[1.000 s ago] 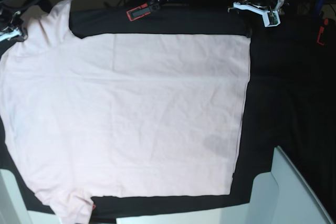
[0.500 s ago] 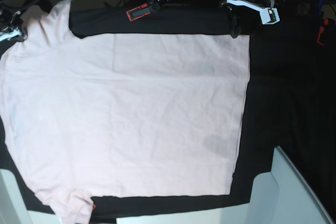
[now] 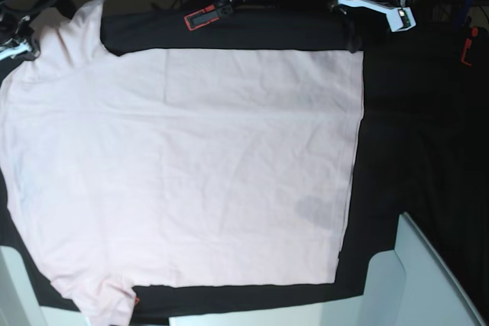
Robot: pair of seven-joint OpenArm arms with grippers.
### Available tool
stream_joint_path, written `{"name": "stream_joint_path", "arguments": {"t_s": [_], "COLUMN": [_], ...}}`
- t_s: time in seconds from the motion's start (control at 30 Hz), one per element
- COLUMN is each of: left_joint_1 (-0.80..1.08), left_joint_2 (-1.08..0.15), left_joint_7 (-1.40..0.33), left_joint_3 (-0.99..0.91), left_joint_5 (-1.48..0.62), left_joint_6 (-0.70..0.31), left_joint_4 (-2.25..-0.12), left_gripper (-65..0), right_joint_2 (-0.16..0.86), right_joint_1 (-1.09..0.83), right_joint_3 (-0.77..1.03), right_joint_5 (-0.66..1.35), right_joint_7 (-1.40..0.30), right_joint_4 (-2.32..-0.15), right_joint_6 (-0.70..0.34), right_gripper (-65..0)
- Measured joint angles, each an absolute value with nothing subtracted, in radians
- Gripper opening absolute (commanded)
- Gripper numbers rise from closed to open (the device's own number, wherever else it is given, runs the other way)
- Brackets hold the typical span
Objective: Fold the T-shirt properly
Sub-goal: 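Close the left gripper on the shirt's side edge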
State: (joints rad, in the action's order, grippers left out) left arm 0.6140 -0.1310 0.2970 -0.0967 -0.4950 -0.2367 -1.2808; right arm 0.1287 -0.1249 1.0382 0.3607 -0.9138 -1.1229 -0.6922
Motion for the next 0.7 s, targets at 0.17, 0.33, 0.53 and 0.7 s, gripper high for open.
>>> {"name": "stream_joint_path", "arguments": {"t_s": [0.17,0.33,0.53,0.7], "left_joint_1": [0.578,0.533,0.519,0.485], "left_joint_2": [-0.138,-0.153,-0.150,-0.155], "left_joint_7": [0.289,0.235,0.231,0.258], "left_joint_3": [-0.150,-0.115,-0.048,-0.012], "left_joint_5": [-0.494,-0.488,-0.491,-0.491], "left_joint_6": [-0.238,-0.237,-0.239,-0.239], "left_joint_4": [-1.272,-1.241,-1.221,-1.174], "left_gripper": [-26.9,-26.9,-26.9,-26.9], "right_joint_2": [0.129,0.128,0.128,0.128], "right_joint_1": [-0.125,-0.125,-0.125,-0.125], "right_joint_3": [1.038,1.038,1.038,1.038], "right_joint_5": [0.361,0.361,0.361,0.361], "right_joint_7": [-0.911,-0.911,-0.912,-0.911], "right_joint_4": [-1.123,-1.123,-1.123,-1.123], "right_joint_6": [-0.692,-0.692,-0.692,-0.692], "right_gripper": [-64.7,-64.7,-64.7,-64.7]}}
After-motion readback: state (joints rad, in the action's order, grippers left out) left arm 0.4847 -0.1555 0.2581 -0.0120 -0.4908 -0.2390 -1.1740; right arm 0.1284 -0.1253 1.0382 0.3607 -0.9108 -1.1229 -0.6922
